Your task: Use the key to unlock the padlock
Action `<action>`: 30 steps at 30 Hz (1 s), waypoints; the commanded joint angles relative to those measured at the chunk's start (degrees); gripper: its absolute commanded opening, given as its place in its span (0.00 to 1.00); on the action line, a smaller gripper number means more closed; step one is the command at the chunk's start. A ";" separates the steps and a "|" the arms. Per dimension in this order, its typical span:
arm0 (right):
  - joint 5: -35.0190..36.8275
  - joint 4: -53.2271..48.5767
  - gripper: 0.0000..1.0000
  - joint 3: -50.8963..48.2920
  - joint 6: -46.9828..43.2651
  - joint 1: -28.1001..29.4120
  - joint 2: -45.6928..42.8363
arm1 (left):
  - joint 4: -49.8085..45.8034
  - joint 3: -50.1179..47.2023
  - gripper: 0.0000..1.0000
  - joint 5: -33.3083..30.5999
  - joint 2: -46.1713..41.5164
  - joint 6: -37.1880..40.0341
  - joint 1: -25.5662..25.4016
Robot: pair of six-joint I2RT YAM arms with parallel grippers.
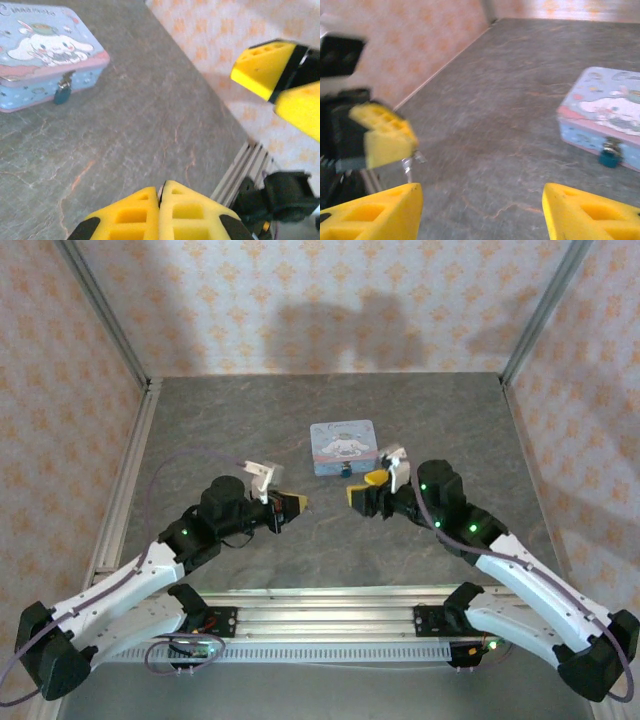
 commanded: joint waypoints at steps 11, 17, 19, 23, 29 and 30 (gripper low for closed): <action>-10.01 21.09 0.62 1.12 33.55 -3.37 6.61 | 31.36 -1.26 0.00 2.98 4.41 -19.46 0.37; -13.62 24.96 0.53 0.86 36.67 -3.16 7.67 | 33.10 0.44 0.00 4.98 5.87 -20.61 0.32; -14.08 26.22 0.47 0.32 37.15 -2.61 7.76 | 33.78 0.52 0.00 4.89 6.17 -21.06 0.34; -13.79 28.19 0.41 -0.41 36.78 -0.32 7.74 | 35.24 0.74 0.00 5.23 7.00 -22.09 0.34; -13.98 30.04 0.35 -0.28 36.15 2.18 9.31 | 35.09 1.55 0.00 5.42 7.06 -22.38 0.33; -13.86 30.35 0.34 -0.32 36.10 2.38 9.50 | 34.88 1.72 0.00 5.50 7.02 -22.27 0.34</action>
